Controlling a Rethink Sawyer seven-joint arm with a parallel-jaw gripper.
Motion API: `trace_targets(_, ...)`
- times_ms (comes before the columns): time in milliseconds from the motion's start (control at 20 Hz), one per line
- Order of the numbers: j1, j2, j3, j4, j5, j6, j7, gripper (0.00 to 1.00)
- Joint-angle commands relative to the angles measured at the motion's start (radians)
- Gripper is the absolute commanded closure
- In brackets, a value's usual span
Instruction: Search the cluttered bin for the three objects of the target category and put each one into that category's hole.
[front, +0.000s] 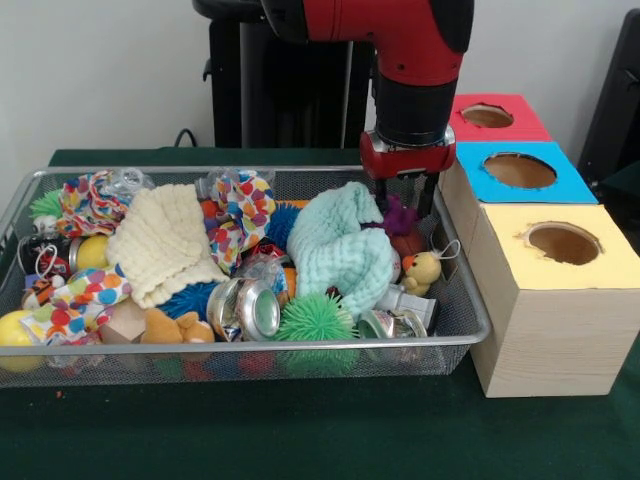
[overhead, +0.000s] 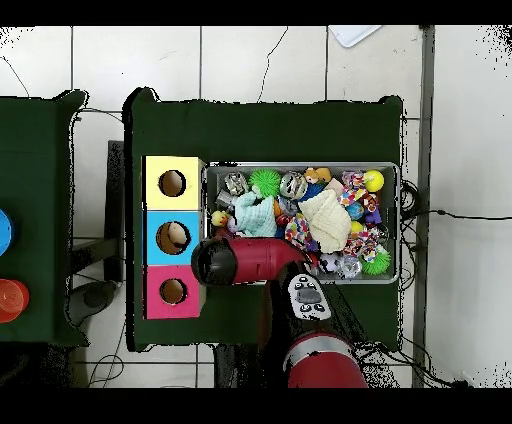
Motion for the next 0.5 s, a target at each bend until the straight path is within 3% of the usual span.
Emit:
trace_targets(50,0.009,-0.006,0.045,-0.115,0.003,0.043,0.086,0.0)
trace_targets(250,0.0,-0.03,0.047,-0.065,0.003,0.017,0.101,0.0)
trace_targets(500,-0.013,0.046,0.052,-0.034,-0.018,-0.134,0.138,0.0)
